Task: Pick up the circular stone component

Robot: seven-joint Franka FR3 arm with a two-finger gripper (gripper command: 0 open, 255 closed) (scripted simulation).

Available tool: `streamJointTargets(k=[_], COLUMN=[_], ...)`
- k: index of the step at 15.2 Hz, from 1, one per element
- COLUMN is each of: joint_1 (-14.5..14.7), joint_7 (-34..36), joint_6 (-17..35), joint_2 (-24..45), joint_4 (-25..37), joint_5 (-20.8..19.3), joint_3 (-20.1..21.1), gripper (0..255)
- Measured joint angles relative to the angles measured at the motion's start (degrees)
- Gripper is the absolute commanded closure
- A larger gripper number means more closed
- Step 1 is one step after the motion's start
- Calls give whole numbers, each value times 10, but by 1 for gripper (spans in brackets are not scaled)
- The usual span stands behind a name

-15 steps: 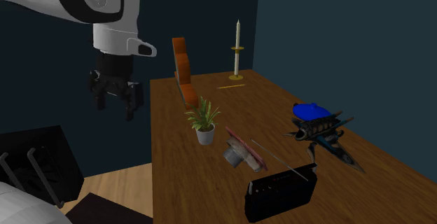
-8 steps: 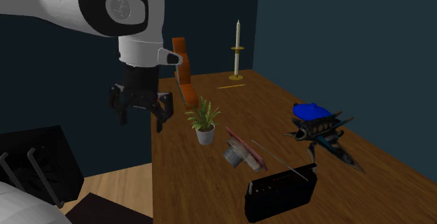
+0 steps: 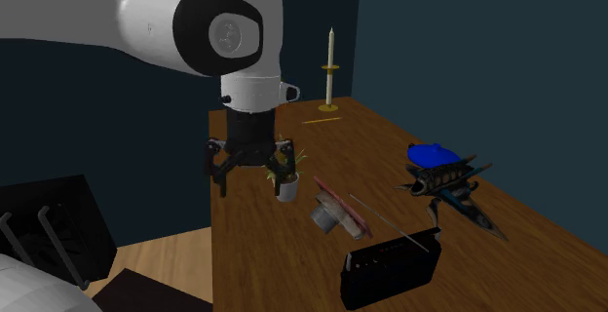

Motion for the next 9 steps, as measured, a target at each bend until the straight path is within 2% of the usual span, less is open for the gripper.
streamJointTargets(k=[5, 9], joint_1=[29, 65], joint_7=[-142, -255], joint_6=[71, 124], joint_2=[77, 144], joint_4=[46, 90], joint_5=[-32, -29], joint_3=[-87, -154], gripper=[0, 0])
